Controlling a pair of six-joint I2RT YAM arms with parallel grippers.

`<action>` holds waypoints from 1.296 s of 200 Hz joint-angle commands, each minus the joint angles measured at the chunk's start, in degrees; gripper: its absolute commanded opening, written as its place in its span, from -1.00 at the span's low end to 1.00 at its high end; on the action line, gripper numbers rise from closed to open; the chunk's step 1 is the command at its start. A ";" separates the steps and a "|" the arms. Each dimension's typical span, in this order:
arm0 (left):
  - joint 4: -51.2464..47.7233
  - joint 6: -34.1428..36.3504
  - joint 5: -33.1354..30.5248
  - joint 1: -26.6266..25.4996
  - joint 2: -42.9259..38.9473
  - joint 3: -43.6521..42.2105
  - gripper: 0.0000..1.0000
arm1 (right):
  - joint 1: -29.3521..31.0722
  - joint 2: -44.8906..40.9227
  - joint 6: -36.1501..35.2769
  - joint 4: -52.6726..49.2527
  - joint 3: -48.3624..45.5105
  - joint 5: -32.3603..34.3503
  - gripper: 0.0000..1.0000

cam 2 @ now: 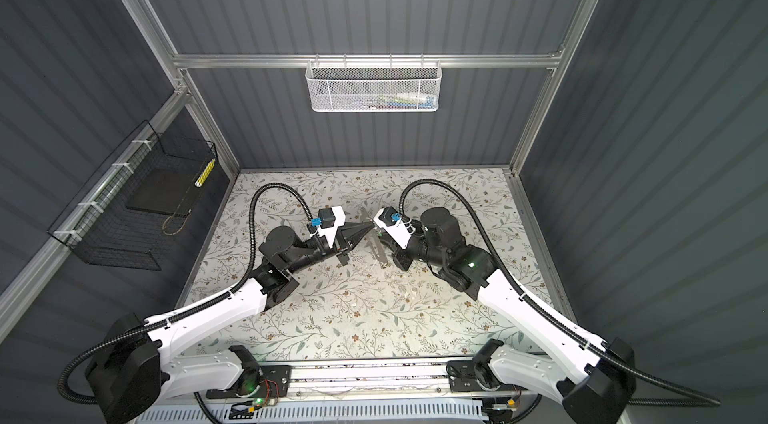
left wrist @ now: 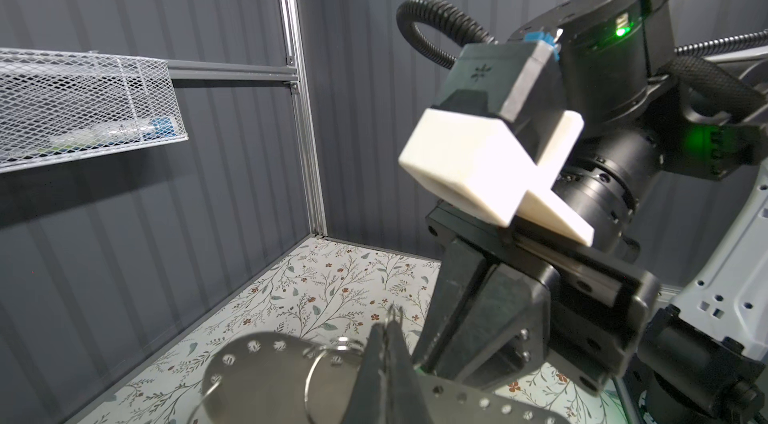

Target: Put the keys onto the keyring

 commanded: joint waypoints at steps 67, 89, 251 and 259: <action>12.81 -4.05 -1.27 0.24 0.21 -3.75 -1.00 | 1.15 -1.33 -5.34 -5.07 2.43 -2.93 -0.46; 12.38 -3.69 0.14 0.33 -0.22 -3.84 -1.00 | 0.79 -4.35 -7.41 -9.16 1.39 -2.87 -0.30; 9.92 -4.00 15.14 1.00 0.96 -0.17 -1.00 | -5.03 -7.44 -4.70 -5.08 3.56 -17.32 -0.57; 9.83 -4.04 15.40 0.96 0.96 -0.06 -1.00 | -4.99 -7.25 -4.51 -4.85 3.58 -17.28 -0.58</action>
